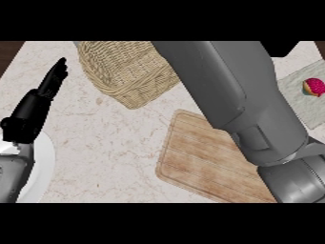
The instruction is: Pick the croissant from the cutting board and place it in the basket
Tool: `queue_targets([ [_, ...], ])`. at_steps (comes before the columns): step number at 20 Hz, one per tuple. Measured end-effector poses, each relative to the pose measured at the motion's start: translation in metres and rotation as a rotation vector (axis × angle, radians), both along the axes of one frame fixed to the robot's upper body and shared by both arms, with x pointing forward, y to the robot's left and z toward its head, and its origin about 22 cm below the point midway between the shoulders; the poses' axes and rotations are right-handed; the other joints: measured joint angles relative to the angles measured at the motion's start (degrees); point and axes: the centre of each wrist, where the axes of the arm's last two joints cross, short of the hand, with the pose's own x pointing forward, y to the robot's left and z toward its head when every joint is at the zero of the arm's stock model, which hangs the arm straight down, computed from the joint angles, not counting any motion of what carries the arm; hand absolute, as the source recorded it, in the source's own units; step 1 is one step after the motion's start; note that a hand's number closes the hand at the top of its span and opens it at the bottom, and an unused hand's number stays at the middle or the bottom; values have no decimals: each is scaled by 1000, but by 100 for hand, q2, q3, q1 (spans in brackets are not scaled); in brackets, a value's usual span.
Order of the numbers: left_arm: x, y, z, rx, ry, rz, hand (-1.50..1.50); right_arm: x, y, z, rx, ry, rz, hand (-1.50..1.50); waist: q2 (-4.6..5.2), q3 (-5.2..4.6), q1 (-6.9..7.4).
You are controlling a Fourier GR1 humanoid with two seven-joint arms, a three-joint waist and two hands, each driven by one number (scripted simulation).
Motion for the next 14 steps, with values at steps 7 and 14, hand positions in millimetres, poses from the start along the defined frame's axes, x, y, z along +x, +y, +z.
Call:
queue_targets([
  [7,3,-6,1,-2,0,-5,0,17,4,-17,-33,166,-39,150,9,-3,31],
  [14,1,-3,2,-3,2,3,0,26,7,-31,-177,298,-82,150,0,-3,9],
])
